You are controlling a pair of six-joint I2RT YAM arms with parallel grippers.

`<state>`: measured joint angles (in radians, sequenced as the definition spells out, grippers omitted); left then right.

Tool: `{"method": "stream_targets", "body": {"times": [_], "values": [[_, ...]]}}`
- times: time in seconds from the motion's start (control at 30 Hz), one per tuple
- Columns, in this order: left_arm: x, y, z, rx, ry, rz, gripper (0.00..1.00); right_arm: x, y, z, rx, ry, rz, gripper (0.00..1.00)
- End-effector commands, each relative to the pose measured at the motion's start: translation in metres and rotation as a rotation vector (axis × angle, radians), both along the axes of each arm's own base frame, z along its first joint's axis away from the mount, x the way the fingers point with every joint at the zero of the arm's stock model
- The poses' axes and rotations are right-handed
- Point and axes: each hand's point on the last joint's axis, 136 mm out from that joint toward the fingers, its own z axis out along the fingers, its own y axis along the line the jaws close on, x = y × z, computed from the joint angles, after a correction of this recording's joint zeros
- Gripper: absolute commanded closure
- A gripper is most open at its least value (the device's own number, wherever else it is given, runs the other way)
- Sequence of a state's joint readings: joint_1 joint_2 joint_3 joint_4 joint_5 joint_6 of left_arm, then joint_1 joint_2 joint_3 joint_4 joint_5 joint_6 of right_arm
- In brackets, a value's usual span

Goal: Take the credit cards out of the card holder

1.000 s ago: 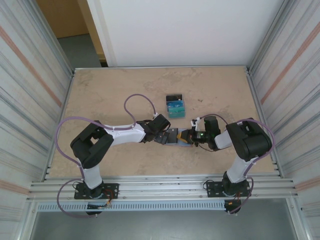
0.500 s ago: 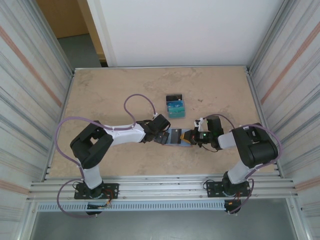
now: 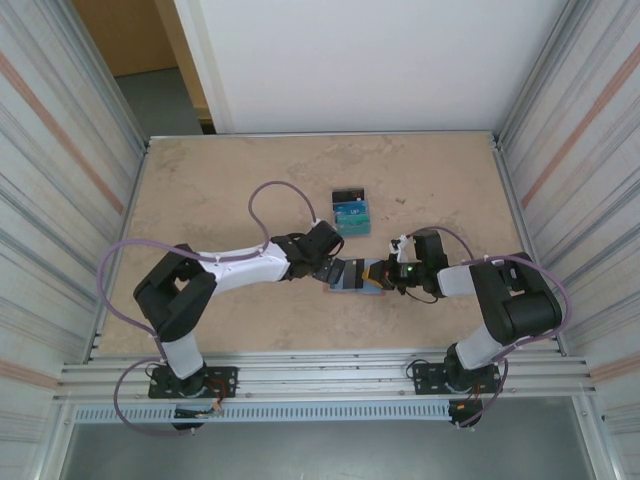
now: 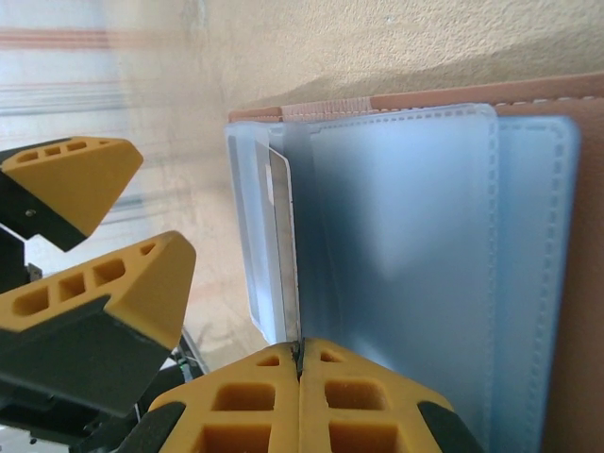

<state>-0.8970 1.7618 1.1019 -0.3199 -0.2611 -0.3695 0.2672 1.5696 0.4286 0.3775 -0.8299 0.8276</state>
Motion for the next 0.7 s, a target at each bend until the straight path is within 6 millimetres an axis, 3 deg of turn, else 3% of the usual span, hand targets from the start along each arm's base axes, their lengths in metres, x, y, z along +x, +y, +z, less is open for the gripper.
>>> {"method": "stream_targets", "body": {"times": [0.0,0.33,0.67], "values": [[0.002,-0.017,0.004,-0.007,-0.010,-0.056,0.01,0.003,0.002,0.008,-0.010,-0.027,0.013,1.00],[-0.003,-0.014,-0.030,0.069,0.061,-0.069,0.01,0.005,0.004,0.013,-0.006,-0.029,0.011,0.95],[-0.010,-0.008,-0.044,0.093,0.098,-0.069,0.01,0.007,0.010,0.018,0.014,-0.048,0.012,0.83]]}}
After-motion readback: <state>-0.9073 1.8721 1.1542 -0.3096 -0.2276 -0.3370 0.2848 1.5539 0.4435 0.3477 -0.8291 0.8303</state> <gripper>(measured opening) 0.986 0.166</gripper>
